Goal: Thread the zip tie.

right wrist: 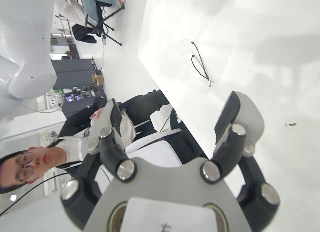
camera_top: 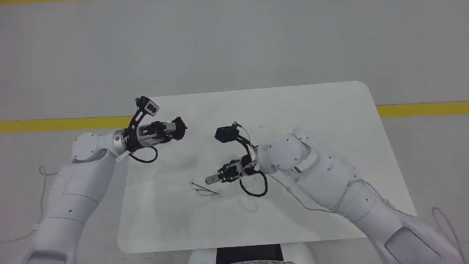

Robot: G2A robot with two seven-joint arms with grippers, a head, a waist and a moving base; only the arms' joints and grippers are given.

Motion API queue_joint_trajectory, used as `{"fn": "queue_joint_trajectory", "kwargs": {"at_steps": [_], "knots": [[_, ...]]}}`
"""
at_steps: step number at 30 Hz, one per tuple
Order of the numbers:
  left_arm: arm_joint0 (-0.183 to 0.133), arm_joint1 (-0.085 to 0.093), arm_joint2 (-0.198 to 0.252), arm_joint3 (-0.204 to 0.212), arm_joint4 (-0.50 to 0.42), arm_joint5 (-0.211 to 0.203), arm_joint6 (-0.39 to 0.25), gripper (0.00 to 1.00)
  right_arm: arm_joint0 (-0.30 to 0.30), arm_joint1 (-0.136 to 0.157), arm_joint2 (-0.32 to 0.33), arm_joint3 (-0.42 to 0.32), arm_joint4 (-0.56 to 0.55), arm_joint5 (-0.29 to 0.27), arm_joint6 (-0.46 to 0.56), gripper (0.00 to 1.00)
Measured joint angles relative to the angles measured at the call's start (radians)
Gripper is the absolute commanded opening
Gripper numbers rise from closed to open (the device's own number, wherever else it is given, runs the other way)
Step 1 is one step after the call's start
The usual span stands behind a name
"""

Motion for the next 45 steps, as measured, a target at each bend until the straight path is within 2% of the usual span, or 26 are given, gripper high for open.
{"fn": "queue_joint_trajectory", "kwargs": {"at_steps": [8,14,17,20,25,30,33,40,42,45], "knots": [[0.0,0.0,0.0,0.0,0.0,0.0,0.0,0.0,0.1,-0.071,-0.148,0.114,0.02,0.022,-0.023,1.0],[0.001,0.0,0.0,-0.002,0.002,0.001,0.004,0.0,0.102,-0.073,-0.151,0.12,0.021,0.027,-0.026,1.0],[0.016,0.002,-0.009,-0.01,-0.003,0.007,0.025,0.0,0.102,-0.073,-0.151,0.12,0.021,0.027,-0.026,1.0],[0.031,0.01,-0.038,-0.001,-0.028,0.003,0.0,0.0,0.102,-0.073,-0.152,0.12,0.021,0.027,-0.026,1.0],[0.054,0.027,-0.079,0.005,-0.031,0.008,0.0,0.0,0.102,-0.073,-0.152,0.12,0.021,0.027,-0.026,1.0],[0.072,0.038,-0.091,-0.02,-0.033,0.019,0.0,0.0,0.099,-0.072,-0.151,0.117,0.015,0.024,-0.03,1.0],[0.072,0.038,-0.091,-0.02,-0.032,0.019,0.0,0.0,0.09,-0.068,-0.169,0.079,-0.047,0.006,-0.032,1.0],[0.072,0.038,-0.091,-0.02,-0.032,0.019,0.0,0.0,0.123,-0.099,-0.236,0.075,-0.13,0.015,-0.046,1.0],[0.072,0.038,-0.091,-0.02,-0.032,0.019,0.0,0.0,0.136,-0.112,-0.258,0.085,-0.153,0.031,-0.05,1.0],[0.072,0.038,-0.091,-0.02,-0.032,0.019,0.0,0.0,0.164,-0.128,-0.301,0.105,-0.251,0.095,-0.039,1.0]]}}
